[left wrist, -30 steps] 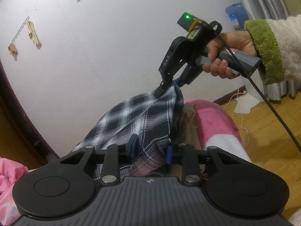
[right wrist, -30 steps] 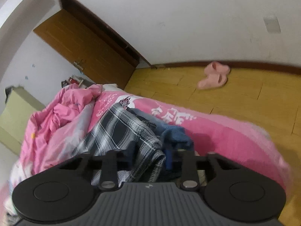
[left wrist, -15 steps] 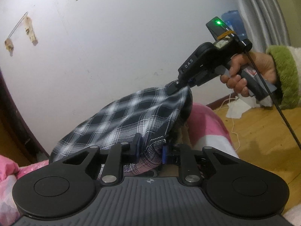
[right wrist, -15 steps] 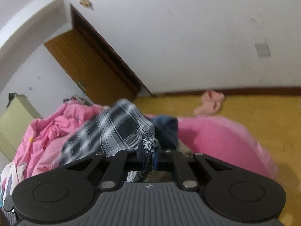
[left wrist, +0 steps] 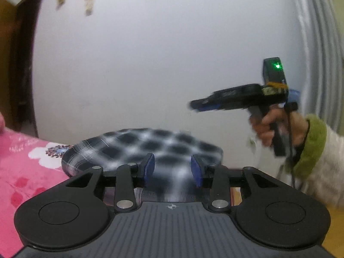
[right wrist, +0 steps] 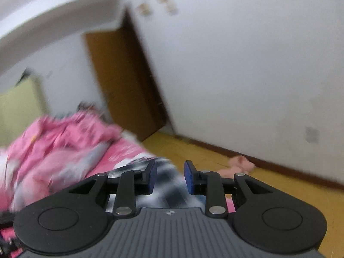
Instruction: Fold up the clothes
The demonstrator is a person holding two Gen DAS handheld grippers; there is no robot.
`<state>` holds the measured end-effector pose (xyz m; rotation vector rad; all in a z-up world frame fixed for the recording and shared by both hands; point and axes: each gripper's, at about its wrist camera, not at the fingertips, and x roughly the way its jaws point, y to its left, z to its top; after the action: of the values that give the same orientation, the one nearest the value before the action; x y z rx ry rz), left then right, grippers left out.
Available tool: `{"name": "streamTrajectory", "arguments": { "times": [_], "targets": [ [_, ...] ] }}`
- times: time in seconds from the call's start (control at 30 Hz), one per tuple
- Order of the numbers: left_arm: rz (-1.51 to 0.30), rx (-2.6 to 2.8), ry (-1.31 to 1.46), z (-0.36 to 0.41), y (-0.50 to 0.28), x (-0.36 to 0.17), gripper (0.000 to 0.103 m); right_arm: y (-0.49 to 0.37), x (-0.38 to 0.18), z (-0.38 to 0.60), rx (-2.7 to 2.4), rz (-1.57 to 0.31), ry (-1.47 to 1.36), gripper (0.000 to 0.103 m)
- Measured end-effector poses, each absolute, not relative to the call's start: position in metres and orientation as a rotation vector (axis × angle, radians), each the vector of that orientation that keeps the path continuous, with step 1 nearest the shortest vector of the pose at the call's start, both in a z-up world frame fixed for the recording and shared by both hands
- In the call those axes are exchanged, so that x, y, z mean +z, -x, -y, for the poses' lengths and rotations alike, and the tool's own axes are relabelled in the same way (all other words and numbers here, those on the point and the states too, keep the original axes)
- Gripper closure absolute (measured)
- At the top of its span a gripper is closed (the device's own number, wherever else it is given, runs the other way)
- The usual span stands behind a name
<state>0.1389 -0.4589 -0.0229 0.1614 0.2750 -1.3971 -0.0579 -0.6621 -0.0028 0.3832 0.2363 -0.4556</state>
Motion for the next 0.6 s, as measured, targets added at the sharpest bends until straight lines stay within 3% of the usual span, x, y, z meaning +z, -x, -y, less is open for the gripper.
{"name": "streamTrajectory", "arguments": {
  "times": [0.13,0.3,0.5,0.6],
  "targets": [
    [-0.354,-1.379,-0.246,0.503,-0.136,-0.043,0.066,-0.024,-0.009,0.682,-0.38,-0.368,-0.349,0.075],
    [-0.353,-1.387,-0.253,0.516,-0.128,-0.061,0.064,-0.082,-0.061,0.736,-0.487,-0.61,-0.395,0.074],
    [-0.349,-1.424,-0.241,0.521,-0.126,-0.067,0.063,-0.085,-0.01,0.73,-0.477,-0.487,-0.349,0.074],
    [-0.35,-1.427,-0.227,0.521,-0.125,-0.07,0.062,-0.122,-0.019,0.732,-0.32,-0.561,-0.426,0.075]
  ]
}}
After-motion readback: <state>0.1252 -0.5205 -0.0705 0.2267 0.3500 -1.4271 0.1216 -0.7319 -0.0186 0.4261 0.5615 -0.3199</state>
